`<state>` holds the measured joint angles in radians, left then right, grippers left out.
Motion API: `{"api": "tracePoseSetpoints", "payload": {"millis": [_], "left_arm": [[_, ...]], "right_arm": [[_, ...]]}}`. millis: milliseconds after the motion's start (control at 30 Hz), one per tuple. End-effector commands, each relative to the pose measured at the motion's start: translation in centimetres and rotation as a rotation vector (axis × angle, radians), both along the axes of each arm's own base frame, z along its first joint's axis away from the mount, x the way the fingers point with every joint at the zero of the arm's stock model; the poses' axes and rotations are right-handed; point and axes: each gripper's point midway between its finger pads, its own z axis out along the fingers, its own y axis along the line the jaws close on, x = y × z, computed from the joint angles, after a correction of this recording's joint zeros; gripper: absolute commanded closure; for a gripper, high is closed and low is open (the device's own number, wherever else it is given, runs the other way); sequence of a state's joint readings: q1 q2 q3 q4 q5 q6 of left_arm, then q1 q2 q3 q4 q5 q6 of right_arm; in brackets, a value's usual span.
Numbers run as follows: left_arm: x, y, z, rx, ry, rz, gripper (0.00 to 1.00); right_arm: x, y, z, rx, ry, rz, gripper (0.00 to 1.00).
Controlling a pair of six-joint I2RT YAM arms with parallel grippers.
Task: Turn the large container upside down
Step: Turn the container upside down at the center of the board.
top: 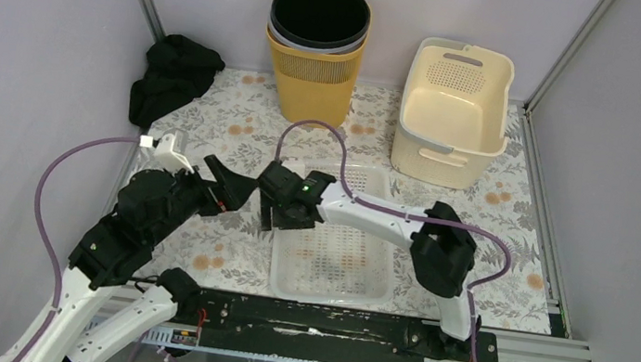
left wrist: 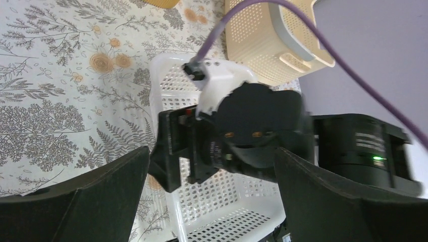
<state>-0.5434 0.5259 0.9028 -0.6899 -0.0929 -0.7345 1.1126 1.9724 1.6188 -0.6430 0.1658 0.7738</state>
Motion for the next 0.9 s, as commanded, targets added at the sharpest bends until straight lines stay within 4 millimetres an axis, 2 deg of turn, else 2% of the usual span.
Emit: {"api": "tracePoseSetpoints", "payload": {"millis": [0, 167, 300, 433, 533, 633, 767, 867], "left_arm": [[-1.2, 0.3, 1.8, -0.031, -0.034, -0.013, 0.0], [-1.6, 0.7, 1.8, -0.027, -0.04, -0.012, 0.0], [-1.7, 0.8, 1.8, -0.02, -0.043, -0.014, 0.0], [-1.7, 0.8, 1.7, -0.017, -0.043, -0.012, 0.0], [-1.7, 0.8, 1.6, -0.014, -0.042, -0.014, 0.0], [-1.7, 0.8, 1.7, -0.014, -0.043, -0.016, 0.0], [-1.7, 0.8, 1.8, -0.015, -0.042, -0.016, 0.0], [-1.8, 0.7, 2.0, -0.021, -0.041, -0.018, 0.0]], "right_arm": [[1.0, 0.4, -0.2, -0.074, -0.058, -0.059, 0.28], [1.8, 0.4, -1.3, -0.127, -0.083, -0.092, 0.38], [2.0, 0.3, -2.2, -0.156, -0.077, -0.108, 0.52], [2.1, 0.5, -2.9, -0.171, -0.072, -0.109, 0.62], [2.1, 0.6, -3.1, -0.178, -0.066, -0.104, 0.81], [2.0, 0.9, -2.6, -0.164, -0.064, -0.097, 1.0], [2.0, 1.4, -0.6, -0.124, -0.072, -0.08, 1.0], [1.9, 1.9, 2.1, -0.059, -0.083, -0.065, 1.0]]}}
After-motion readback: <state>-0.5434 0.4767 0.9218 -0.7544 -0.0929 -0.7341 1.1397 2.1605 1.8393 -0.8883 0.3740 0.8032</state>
